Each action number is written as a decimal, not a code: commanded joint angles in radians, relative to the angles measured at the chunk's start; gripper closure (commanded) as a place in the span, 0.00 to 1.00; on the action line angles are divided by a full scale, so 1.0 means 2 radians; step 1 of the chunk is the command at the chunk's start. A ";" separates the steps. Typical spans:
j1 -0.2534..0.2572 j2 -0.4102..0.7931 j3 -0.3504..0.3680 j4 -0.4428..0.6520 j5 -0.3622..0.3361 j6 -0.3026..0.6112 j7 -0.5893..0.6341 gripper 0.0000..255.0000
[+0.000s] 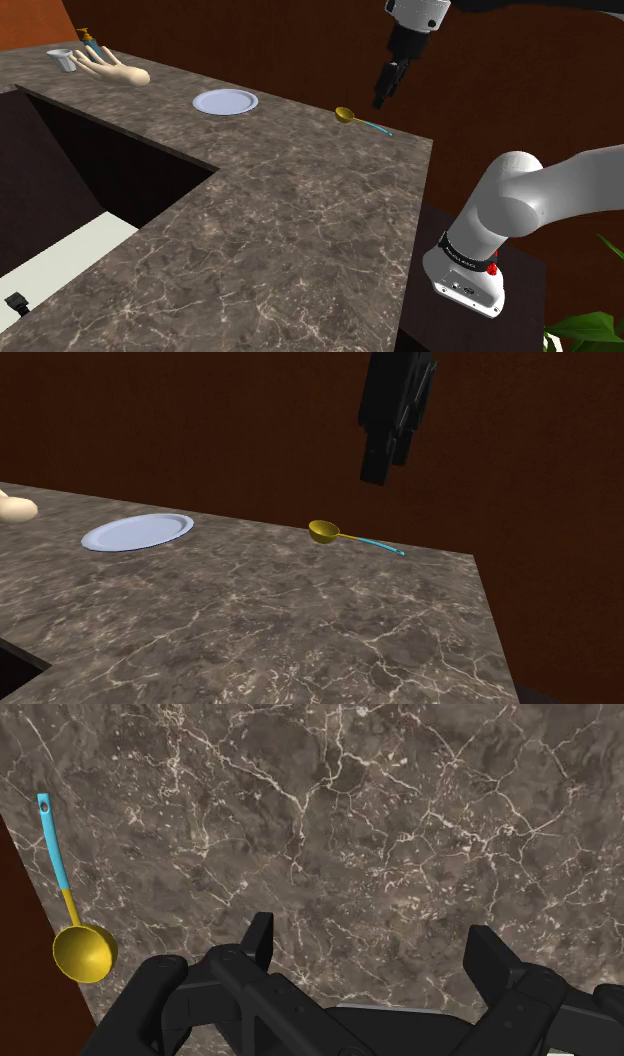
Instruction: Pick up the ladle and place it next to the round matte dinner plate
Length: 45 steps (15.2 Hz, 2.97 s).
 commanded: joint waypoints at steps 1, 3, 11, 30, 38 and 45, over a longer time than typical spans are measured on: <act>0.000 0.000 0.000 0.000 0.000 0.000 0.000 0.00; -0.007 0.014 -0.014 -0.011 -0.013 0.024 -0.018 0.00; -0.034 0.094 -0.069 -0.032 -0.059 0.124 -0.085 0.00; -0.075 0.397 -0.182 0.086 -0.074 0.323 -0.245 0.00; -0.098 0.514 -0.194 0.165 -0.034 0.363 -0.306 0.00; -0.104 0.544 -0.191 0.163 -0.022 0.393 -0.315 0.00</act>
